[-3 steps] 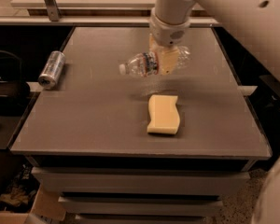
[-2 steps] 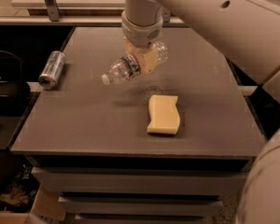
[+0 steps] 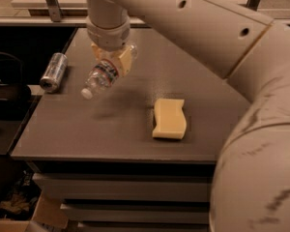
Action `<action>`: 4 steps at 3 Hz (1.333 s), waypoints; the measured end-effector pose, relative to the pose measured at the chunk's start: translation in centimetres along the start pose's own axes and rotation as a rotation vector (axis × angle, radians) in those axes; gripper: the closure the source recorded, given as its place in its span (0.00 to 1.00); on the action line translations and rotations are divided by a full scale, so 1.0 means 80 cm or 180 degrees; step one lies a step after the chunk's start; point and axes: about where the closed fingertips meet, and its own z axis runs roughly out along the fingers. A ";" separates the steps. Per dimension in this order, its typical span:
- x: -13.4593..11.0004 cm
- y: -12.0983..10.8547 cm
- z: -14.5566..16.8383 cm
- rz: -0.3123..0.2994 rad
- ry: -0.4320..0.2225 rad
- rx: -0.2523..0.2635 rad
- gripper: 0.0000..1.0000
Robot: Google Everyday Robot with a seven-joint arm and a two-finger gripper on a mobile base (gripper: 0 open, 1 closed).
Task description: Move water bottle near redbull can
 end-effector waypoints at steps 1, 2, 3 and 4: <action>-0.025 -0.042 0.013 -0.0334 -0.0053 0.0014 1.00; -0.042 -0.083 0.025 -0.0428 -0.0129 0.0067 1.00; -0.053 -0.115 0.032 -0.0371 -0.0206 0.0140 1.00; -0.056 -0.138 0.035 -0.0307 -0.0264 0.0269 0.81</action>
Offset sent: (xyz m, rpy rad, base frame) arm 0.0099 0.1153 -0.0127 0.0194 0.0304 0.1735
